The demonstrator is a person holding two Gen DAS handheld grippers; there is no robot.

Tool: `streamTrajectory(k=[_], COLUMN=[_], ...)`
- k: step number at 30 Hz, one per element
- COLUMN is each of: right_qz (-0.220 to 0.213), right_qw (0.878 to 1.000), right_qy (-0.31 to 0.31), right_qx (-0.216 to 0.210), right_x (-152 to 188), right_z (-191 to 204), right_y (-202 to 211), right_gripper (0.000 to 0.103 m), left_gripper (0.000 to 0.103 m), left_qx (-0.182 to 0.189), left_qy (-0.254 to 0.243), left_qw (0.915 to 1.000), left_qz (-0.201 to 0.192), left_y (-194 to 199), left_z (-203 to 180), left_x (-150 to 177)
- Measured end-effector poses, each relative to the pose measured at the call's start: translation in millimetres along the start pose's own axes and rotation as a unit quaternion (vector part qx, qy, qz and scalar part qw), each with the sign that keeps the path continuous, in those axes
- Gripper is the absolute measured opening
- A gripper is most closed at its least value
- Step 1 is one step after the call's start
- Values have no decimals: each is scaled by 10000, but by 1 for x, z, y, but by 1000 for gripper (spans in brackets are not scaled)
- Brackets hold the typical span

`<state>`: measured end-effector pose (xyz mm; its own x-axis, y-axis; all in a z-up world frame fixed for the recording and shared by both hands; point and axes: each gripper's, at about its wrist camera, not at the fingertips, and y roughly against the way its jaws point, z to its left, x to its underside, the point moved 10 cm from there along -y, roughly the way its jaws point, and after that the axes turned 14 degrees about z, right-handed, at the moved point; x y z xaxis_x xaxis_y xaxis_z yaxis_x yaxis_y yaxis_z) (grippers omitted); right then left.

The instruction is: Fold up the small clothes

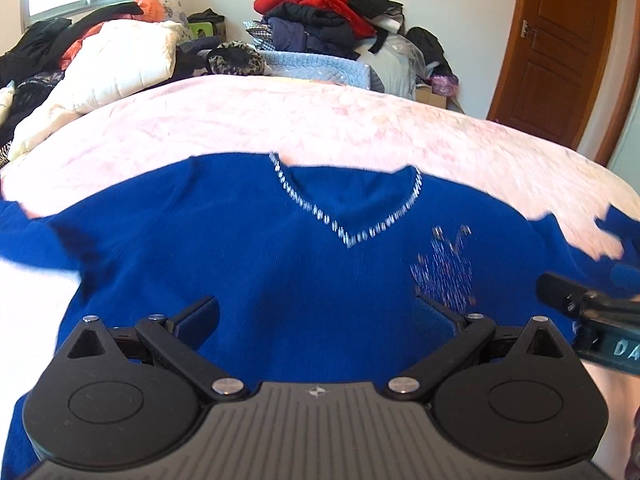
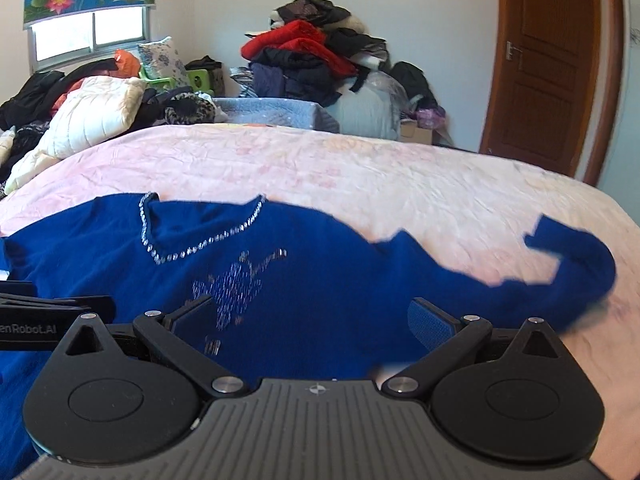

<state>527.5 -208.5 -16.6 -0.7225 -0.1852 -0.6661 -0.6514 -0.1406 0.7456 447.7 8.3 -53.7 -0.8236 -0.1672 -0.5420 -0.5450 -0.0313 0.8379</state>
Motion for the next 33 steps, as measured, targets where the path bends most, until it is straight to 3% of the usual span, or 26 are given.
streamTrajectory(k=[3, 8, 12, 14, 16, 18, 22, 24, 25, 26, 28, 31, 33], right_qz=[-188, -60, 763, 1343, 1532, 1435, 1413, 1577, 1656, 1773, 1972, 1818, 1432], right_qw=[9996, 9938, 9889, 9863, 9863, 9889, 9802, 9740, 9717, 9687, 9654, 9681, 9773], right_qy=[212, 376, 327, 2, -279, -45, 1038, 1328, 1394, 1449, 1484, 1530, 1406], right_qx=[94, 1041, 1230, 958, 545, 372, 916, 941, 945, 961, 839, 792, 672], right_x=[-25, -51, -53, -44, -44, -49, -55, -51, -48, -46, -42, -39, -47], right_z=[-32, -145, -233, -265, -280, -275, -269, -266, -265, -266, -265, -259, -252], right_y=[-11, -38, -72, -89, -94, -90, -101, -111, -114, -118, -125, -121, -107], right_gripper=[102, 102, 102, 92, 82, 82, 82, 78, 68, 43, 17, 6, 5], left_gripper=[103, 103, 103, 103, 103, 103, 103, 103, 103, 103, 103, 103, 103], left_qx=[75, 228, 362, 393, 433, 459, 471, 471, 474, 488, 515, 635, 1128], left_qy=[45, -32, -7, 51, 79, 73, 1, -39, -48, -48, -37, 4, 140], left_qw=[9999, 9994, 9986, 9982, 9980, 9976, 9973, 9971, 9970, 9968, 9964, 9955, 9904], left_qz=[137, 252, 395, 443, 460, 509, 572, 594, 612, 634, 666, 701, 789], left_y=[-13, -21, -27, -31, -34, -38, -43, -44, -45, -46, -46, -46, -45], left_z=[-3, -8, -11, -12, -15, -19, -28, -31, -32, -33, -34, -37, -41], left_x=[-7, -7, -6, -8, -9, -9, -7, -5, -4, -4, -4, -7, -9])
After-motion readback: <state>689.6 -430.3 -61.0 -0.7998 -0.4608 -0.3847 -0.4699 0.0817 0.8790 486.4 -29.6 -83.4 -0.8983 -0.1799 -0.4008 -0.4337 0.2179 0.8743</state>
